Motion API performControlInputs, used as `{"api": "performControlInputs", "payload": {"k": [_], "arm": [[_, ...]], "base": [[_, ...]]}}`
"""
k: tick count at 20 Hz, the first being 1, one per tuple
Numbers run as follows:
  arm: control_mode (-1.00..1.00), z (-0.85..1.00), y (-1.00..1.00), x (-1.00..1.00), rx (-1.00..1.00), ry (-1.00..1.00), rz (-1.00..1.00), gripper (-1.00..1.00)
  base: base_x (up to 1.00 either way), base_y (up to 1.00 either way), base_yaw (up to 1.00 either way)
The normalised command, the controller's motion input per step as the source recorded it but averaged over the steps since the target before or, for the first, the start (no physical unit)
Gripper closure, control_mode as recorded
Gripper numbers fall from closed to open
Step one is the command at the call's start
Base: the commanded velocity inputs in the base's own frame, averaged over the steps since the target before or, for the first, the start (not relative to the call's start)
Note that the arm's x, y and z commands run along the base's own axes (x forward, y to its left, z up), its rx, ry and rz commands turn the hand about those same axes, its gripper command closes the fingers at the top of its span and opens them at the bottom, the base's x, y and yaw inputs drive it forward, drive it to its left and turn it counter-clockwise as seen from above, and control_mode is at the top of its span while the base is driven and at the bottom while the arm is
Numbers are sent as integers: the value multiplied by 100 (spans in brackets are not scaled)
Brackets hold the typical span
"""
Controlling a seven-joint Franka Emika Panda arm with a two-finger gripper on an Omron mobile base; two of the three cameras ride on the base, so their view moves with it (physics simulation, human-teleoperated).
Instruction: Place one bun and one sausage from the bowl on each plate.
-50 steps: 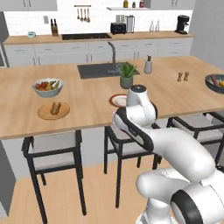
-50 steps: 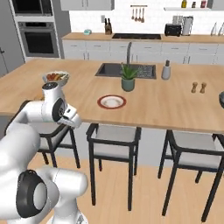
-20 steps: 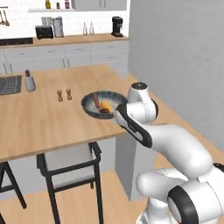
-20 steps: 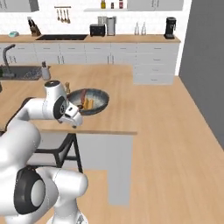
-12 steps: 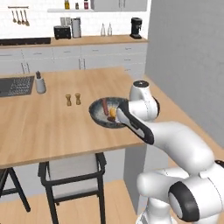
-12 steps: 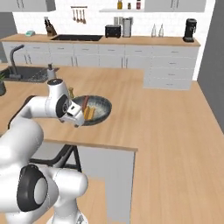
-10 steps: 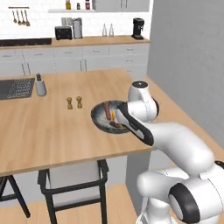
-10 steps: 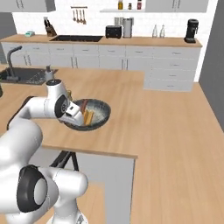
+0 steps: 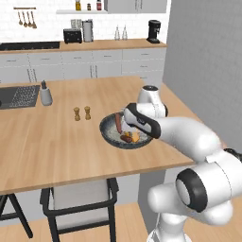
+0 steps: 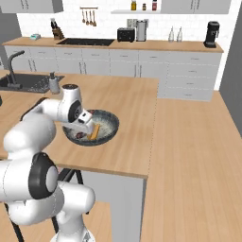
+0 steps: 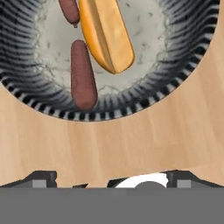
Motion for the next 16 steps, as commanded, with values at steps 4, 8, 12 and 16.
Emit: {"api": "performControlInputs", "payload": {"k": [4, 8, 12, 16], "arm": [[-100, 0, 38, 100, 0, 28, 4, -100], [-100, -35, 11, 42, 0, 3, 0, -100], [-100, -84, 2, 0, -5, 6, 0, -100], [-100, -32, 14, 5, 0, 8, 0, -100]], "base": [[0, 0, 0], [0, 0, 0], [0, 0, 0], [0, 0, 0]]}}
